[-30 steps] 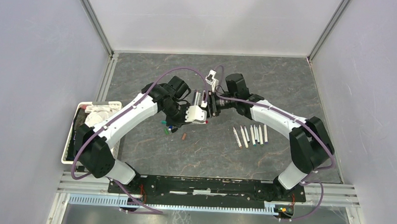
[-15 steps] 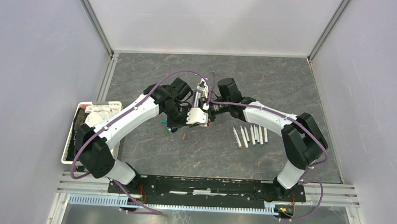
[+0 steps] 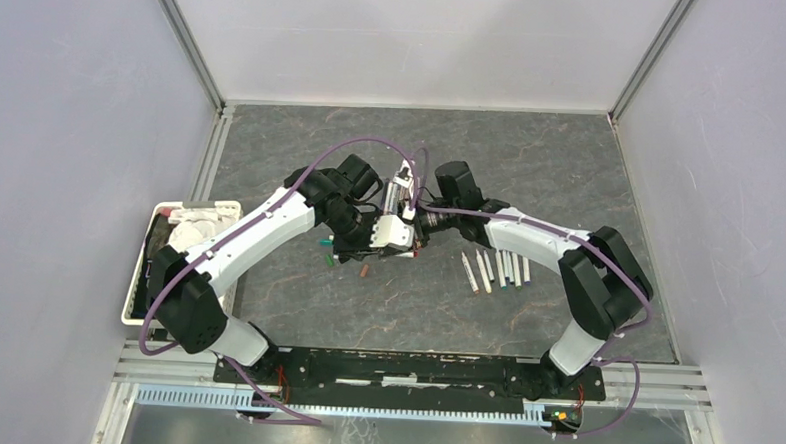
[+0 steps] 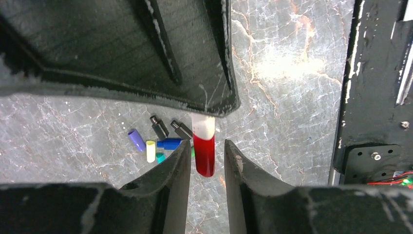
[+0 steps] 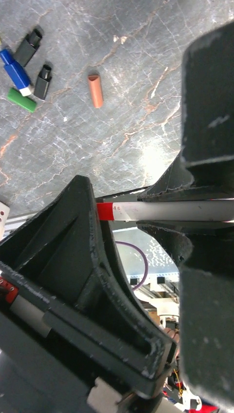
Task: Open the pen caps
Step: Open the pen cap from the pen.
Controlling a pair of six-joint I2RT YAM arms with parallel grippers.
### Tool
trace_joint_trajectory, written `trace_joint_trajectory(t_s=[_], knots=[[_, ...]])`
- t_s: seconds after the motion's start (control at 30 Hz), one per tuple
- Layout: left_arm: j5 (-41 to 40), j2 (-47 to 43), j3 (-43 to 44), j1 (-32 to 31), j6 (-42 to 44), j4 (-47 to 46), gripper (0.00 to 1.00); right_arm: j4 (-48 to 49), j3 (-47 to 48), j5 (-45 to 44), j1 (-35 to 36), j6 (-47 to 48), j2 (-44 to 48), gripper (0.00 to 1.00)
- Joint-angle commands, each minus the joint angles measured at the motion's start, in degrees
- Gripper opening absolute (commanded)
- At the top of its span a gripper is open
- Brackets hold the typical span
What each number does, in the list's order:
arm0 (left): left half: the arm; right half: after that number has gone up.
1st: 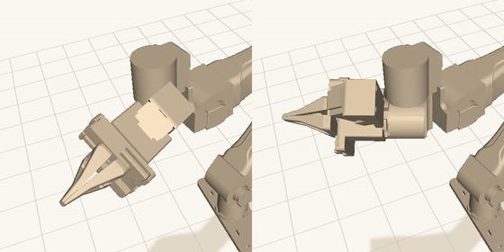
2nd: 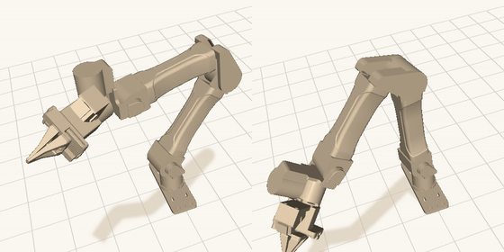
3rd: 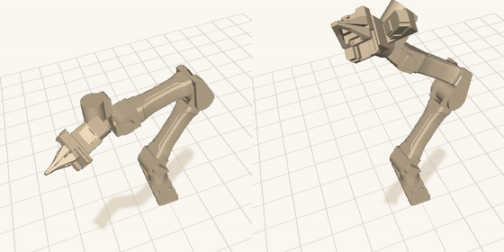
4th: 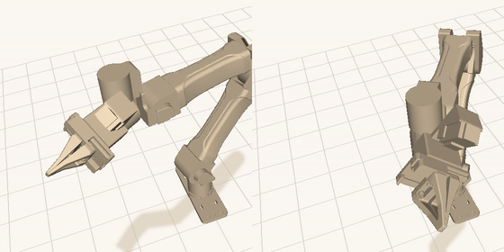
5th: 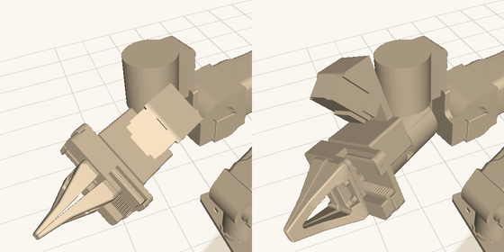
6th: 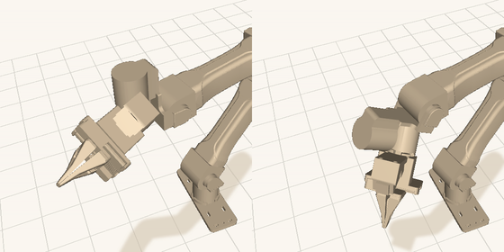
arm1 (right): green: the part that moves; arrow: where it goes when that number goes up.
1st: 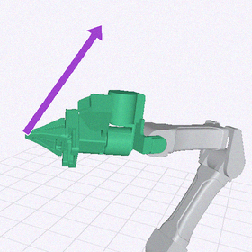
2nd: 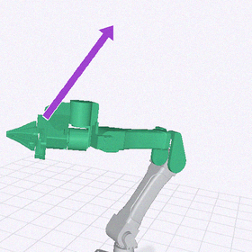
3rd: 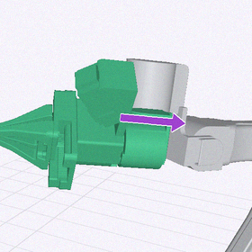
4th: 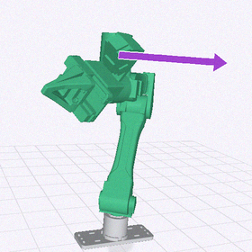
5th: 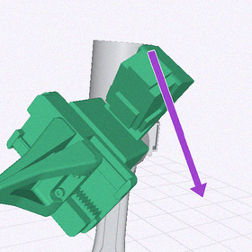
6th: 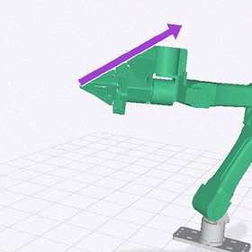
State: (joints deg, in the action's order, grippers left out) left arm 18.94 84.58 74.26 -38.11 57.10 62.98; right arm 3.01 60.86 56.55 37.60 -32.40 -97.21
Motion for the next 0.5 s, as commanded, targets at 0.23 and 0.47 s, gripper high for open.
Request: trace_joint_trajectory(t_s=[0.23,0.47], knots=[[11.2,-1.0,1.9,0.4,1.3,1.2,0.38,9.7,-6.2,2.0,-1.3,-2.8,7.1,0.00],[12.8,0.4,3.1,0.4,-0.3,1.2,0.28,10.4,-6.9,1.9,-1.3,-3.3,7.4,0.00]])
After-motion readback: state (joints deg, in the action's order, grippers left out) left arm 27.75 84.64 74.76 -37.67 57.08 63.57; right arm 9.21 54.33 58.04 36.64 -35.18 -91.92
